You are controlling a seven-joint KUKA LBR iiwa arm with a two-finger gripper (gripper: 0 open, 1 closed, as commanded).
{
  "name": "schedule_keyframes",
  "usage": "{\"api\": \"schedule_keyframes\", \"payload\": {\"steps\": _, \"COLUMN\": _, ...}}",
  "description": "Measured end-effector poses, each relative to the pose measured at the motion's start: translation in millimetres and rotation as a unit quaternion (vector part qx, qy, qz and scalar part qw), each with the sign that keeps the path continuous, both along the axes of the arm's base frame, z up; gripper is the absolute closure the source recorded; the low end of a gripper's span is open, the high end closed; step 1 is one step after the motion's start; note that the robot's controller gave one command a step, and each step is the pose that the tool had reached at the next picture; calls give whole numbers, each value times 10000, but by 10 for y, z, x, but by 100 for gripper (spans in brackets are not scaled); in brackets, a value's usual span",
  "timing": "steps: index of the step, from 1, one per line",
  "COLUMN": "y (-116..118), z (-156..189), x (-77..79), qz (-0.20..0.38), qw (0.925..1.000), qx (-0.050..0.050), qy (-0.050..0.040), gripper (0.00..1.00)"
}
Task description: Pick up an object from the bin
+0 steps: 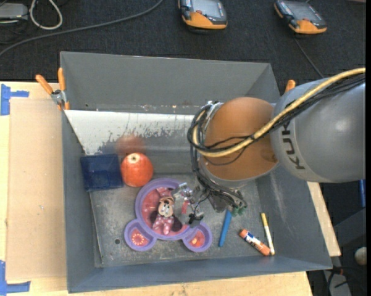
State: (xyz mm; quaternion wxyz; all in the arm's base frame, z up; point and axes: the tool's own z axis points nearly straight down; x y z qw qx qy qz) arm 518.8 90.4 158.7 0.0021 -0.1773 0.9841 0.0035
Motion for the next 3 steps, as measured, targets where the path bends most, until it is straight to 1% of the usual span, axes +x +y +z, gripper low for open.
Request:
{"api": "schedule_keyframes", "payload": {"steps": 1, "y": 209, "z": -260, "x": 98, "qz": 355, "qw": 9994, "qx": -12, "qy": -29, "gripper": 100}}
{"api": "schedule_keyframes", "payload": {"steps": 2, "y": 304, "z": 44, "x": 119, "qz": 599, "qw": 9982, "qx": -4, "qy": 37, "gripper": 100}}
{"api": "schedule_keyframes", "payload": {"steps": 3, "y": 578, "z": -331, "x": 4, "qz": 529, "qw": 9986, "qx": 9, "qy": 12, "gripper": 100}}
